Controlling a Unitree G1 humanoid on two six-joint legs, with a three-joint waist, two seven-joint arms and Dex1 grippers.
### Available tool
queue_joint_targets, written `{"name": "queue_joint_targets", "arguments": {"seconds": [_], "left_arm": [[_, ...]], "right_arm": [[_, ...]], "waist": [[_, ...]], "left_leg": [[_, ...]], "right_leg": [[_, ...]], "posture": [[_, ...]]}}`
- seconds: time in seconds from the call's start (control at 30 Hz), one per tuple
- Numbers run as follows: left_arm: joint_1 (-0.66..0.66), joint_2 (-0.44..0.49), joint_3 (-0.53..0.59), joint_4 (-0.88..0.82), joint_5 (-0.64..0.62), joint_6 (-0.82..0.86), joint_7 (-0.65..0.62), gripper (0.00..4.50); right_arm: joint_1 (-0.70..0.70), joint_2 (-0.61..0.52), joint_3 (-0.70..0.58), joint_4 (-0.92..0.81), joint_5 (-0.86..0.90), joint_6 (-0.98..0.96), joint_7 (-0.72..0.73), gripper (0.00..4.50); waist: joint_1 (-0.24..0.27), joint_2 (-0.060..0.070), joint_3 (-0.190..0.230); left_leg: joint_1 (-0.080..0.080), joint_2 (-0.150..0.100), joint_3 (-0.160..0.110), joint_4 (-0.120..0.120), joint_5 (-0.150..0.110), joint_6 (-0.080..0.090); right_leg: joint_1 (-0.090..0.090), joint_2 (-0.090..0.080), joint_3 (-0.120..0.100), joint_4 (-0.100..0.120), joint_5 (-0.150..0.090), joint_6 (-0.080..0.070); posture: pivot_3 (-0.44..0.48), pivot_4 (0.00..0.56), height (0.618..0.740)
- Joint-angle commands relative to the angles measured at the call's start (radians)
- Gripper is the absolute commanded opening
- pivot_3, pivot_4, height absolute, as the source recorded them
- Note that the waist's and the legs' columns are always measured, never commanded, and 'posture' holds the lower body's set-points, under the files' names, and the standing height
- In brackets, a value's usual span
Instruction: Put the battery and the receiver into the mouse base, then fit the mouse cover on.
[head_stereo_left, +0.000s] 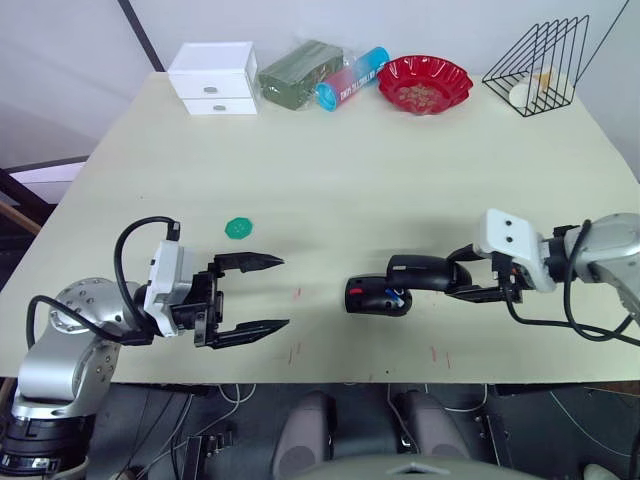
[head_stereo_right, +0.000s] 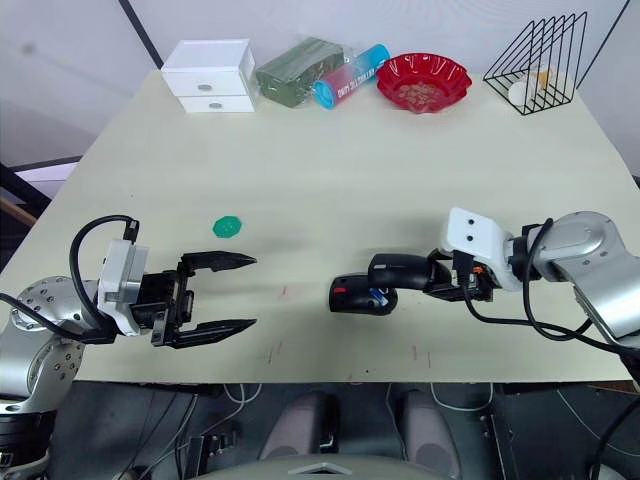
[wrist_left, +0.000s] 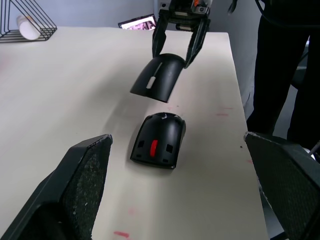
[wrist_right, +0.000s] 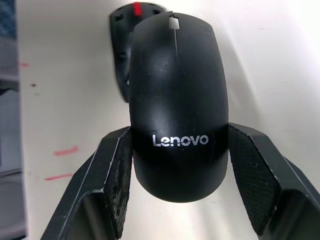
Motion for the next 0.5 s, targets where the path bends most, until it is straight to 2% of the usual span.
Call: {"name": "queue_joint_targets", "arguments": {"seconds": [0.03,0.17,0.3,0.5], "left_arm": [[-0.023,0.019,0.012,0.027,0.009,-0.03,-0.03,4.5],[-0.044,0.021,0.005,0.053,0.018,-0.038,-0.05,4.5],[-0.06,0.022,-0.002,0.071,0.026,-0.043,-0.068,4.5],[-0.067,0.022,-0.003,0.085,0.033,-0.051,-0.088,4.5]], "right_arm": [[-0.087,-0.001,0.063,-0.078,0.006,0.084,-0.015,2.35],[-0.15,0.006,0.13,-0.112,0.013,0.157,-0.029,2.35],[-0.257,0.065,0.216,-0.126,0.013,0.247,-0.067,2.35],[-0.346,0.123,0.316,-0.117,0.011,0.328,-0.115,2.35]], "waist": [[-0.001,0.0,0.001],[0.0,0.0,0.001],[-0.003,-0.001,0.001],[-0.001,-0.001,0.001]], "left_leg": [[0.0,0.0,0.0,0.0,0.0,0.0],[0.0,0.0,0.0,0.0,0.0,0.0],[-0.002,0.0,0.001,0.0,0.0,0.0],[-0.005,0.0,0.0,0.0,0.0,0.0]], "right_leg": [[0.0,0.0,0.0,0.0,0.0,0.0],[-0.001,0.0,-0.001,0.0,0.0,0.0],[-0.003,-0.001,0.0,0.0,0.001,0.001],[-0.005,-0.001,-0.001,0.0,0.001,0.001]], "posture": [[0.0,0.15,0.74],[0.0,0.15,0.74],[0.0,0.15,0.74],[0.0,0.15,0.74]]}}
